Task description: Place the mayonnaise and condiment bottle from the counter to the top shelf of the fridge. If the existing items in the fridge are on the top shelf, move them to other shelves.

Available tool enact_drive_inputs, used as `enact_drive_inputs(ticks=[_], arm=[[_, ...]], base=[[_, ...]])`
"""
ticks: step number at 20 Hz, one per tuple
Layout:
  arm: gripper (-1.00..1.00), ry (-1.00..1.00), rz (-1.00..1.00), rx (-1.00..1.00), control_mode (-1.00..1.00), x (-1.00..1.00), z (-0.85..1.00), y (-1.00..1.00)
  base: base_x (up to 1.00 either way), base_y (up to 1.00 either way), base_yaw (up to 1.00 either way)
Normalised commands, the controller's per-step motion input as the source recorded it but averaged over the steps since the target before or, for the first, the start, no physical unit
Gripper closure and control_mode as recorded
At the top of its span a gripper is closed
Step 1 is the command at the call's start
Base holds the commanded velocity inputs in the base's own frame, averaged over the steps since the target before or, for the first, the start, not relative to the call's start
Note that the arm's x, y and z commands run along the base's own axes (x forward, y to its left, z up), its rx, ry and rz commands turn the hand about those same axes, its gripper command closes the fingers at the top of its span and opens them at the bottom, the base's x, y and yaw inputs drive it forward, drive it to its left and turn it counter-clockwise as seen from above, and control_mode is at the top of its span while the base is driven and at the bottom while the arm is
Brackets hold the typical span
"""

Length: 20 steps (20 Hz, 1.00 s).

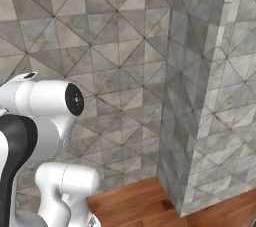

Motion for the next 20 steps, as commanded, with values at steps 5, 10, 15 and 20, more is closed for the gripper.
enact_drive_inputs(ticks=[5, 10, 15, 20], arm=[[1.0, 0.0, 0.0, 0.0, 1.0, 0.0, 0.0, 0.0], [1.0, 0.0, 0.0, 0.0, 1.0, 0.0, 0.0, 0.0], [1.0, 0.0, 0.0, 0.0, 1.0, 0.0, 0.0, 0.0], [1.0, 0.0, 0.0, 0.0, 1.0, 0.0, 0.0, 0.0]], base=[[0.17, 0.22, -0.91], [0.09, 0.23, -0.94], [0.2, 0.24, -0.9], [0.64, 0.21, -0.74]])
